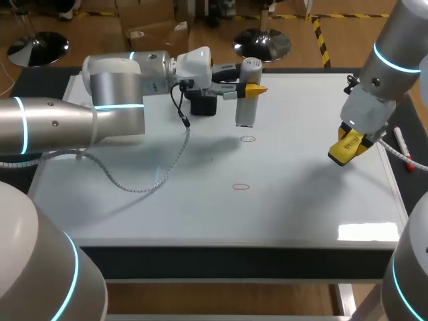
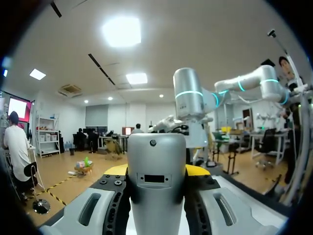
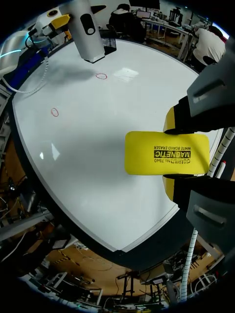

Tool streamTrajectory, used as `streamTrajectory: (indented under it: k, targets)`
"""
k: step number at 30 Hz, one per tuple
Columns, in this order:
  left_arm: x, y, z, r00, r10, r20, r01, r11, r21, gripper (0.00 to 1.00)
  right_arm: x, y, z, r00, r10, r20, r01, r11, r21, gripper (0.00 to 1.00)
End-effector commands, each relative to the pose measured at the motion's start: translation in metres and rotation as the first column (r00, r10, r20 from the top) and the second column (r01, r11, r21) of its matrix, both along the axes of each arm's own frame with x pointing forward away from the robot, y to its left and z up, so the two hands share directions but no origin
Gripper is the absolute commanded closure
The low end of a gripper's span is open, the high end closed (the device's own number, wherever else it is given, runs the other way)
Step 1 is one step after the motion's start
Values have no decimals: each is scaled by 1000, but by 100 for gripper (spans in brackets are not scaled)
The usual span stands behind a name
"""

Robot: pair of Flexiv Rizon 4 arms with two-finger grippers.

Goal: Pick up the inspection probe, press it on each red-marked spot on the whiteboard one by one, put down the probe, pick up the eraser, and wipe off all the red marks.

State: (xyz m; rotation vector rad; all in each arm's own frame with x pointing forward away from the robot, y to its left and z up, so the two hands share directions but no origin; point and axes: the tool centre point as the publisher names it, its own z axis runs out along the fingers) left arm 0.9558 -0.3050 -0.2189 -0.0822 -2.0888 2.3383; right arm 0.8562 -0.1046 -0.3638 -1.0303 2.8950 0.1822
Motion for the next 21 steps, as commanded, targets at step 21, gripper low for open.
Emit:
streamTrajectory:
  k: [21]
  targets:
    - [83,5,67,1000,-27,-6,27,999,19,100,0,0,0,1000,2,-1,-2,1000,-4,100]
